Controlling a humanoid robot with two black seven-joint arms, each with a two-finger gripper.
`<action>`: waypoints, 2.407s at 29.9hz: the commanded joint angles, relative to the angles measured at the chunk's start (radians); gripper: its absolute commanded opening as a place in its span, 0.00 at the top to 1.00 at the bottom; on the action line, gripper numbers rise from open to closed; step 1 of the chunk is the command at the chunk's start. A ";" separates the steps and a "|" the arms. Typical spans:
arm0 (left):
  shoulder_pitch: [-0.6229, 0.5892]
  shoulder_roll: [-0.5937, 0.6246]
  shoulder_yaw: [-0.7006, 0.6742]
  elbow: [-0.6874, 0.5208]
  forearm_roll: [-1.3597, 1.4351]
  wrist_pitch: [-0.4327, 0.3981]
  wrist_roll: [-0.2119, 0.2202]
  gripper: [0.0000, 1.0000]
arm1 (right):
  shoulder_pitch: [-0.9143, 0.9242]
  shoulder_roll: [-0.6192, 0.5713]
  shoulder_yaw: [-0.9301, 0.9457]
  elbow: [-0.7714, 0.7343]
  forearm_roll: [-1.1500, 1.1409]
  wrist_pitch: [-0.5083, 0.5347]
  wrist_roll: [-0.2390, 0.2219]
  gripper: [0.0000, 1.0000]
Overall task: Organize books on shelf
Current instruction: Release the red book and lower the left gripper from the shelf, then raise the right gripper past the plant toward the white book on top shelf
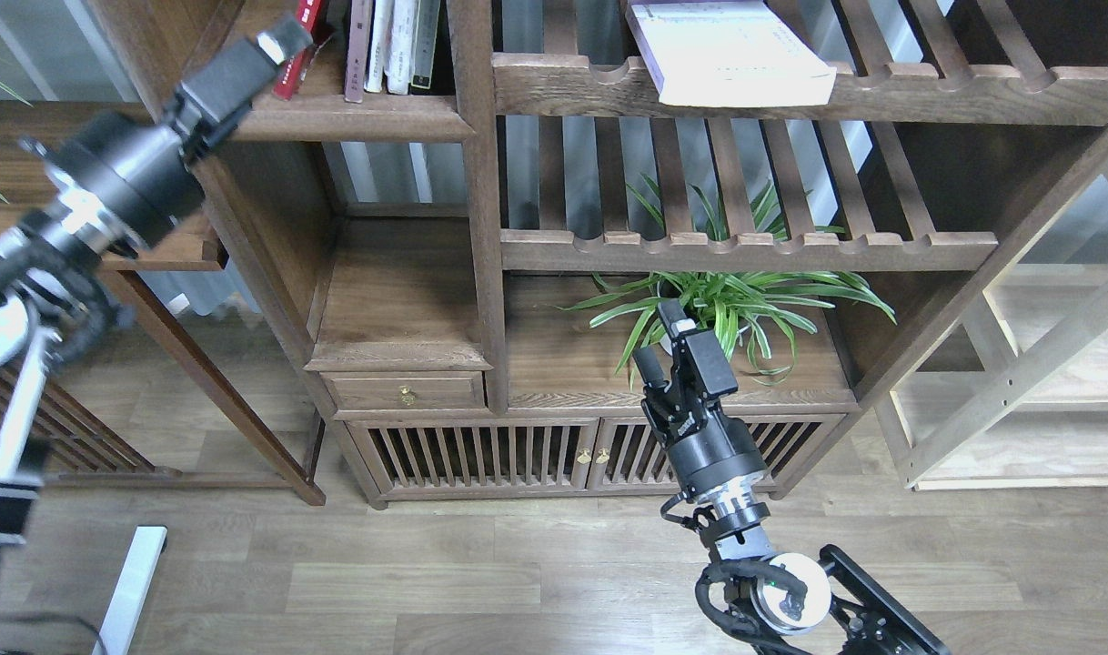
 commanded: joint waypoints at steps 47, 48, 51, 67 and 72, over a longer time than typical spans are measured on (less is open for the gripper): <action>0.167 -0.128 0.000 0.175 -0.139 -0.179 0.000 0.26 | 0.422 0.000 0.166 -0.013 -0.002 -0.135 0.003 0.01; 0.167 -0.128 0.000 0.175 -0.140 -0.179 0.000 0.26 | 0.422 0.000 0.167 -0.013 -0.002 -0.143 0.003 0.01; 0.166 -0.125 -0.001 0.174 -0.140 -0.179 0.000 0.25 | 0.422 0.000 0.179 -0.015 -0.002 -0.155 0.003 0.01; 0.166 -0.124 -0.003 0.171 -0.143 -0.180 0.000 0.25 | 0.460 0.000 0.210 -0.025 -0.002 -0.253 0.003 0.01; 0.166 -0.124 -0.003 0.171 -0.142 -0.180 0.000 0.24 | 0.497 0.000 0.230 -0.030 -0.002 -0.363 0.003 0.01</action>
